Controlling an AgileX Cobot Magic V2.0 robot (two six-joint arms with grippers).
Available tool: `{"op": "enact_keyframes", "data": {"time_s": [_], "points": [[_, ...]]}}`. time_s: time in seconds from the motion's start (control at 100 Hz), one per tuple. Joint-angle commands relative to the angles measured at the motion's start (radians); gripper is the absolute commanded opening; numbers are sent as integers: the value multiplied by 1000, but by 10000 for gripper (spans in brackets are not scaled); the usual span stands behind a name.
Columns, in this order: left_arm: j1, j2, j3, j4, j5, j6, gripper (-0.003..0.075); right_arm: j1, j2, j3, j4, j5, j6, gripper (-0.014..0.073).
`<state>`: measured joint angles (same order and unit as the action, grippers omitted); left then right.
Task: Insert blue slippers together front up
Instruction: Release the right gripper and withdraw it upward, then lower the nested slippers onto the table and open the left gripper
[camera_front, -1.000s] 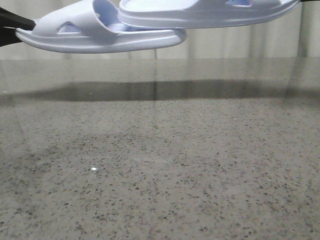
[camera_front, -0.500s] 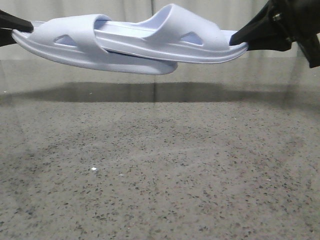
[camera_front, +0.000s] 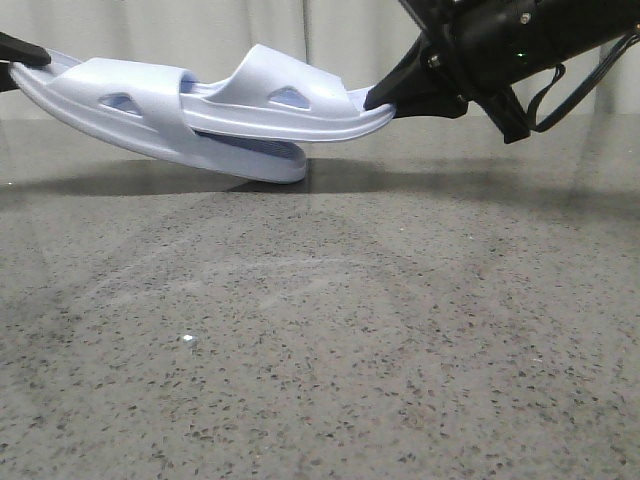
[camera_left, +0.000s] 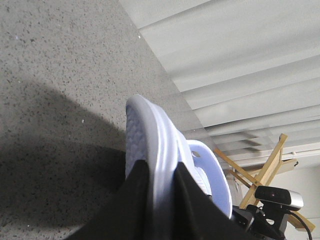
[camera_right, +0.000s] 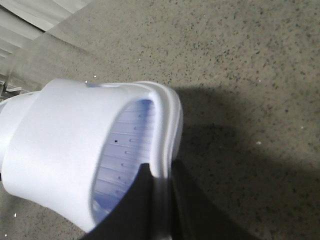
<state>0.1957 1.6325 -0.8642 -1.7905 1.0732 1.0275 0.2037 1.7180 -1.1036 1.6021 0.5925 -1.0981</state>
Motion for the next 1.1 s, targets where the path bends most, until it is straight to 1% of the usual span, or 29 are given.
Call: {"op": "enact_keyframes", "data": {"time_s": [0.0, 0.06, 0.09, 0.19, 0.28, 0.39, 0.5, 0.7, 0.81, 0.96, 1.04, 1.09], "points": [[-15, -35, -21, -53, 194, -3, 15, 24, -43, -36, 7, 181, -42, -79], [-15, -35, -21, -53, 194, -3, 15, 12, -43, -36, -17, 194, -42, -43], [-15, -35, -21, -53, 194, -3, 15, 1, -43, -36, -23, 208, -42, -1], [-4, -35, -23, -53, 194, 6, 15, -38, -52, -36, -32, 234, -42, 98], [8, -35, -23, -53, 194, 13, 15, -96, -67, -36, -34, 277, -42, 141], [15, -37, -23, -57, 194, 22, 15, -179, -93, -36, -36, 361, -42, 142], [10, -37, -23, -65, 182, 31, 15, -249, -124, -36, -38, 406, -42, 142], [-35, -37, -23, -70, 97, 55, 15, -355, -184, -36, -40, 483, -42, 142], [-79, -37, -23, -70, 46, 82, 15, -380, -204, -36, -47, 497, -42, 142], [-137, -37, -23, -66, -53, 116, 15, -381, -213, -36, -57, 515, -42, 142], [-147, -37, -23, -64, -68, 140, 16, -381, -213, -36, -64, 531, -42, 142], [-147, -37, -23, -64, -68, 179, 18, -381, -213, -36, -69, 540, -42, 142]]}}
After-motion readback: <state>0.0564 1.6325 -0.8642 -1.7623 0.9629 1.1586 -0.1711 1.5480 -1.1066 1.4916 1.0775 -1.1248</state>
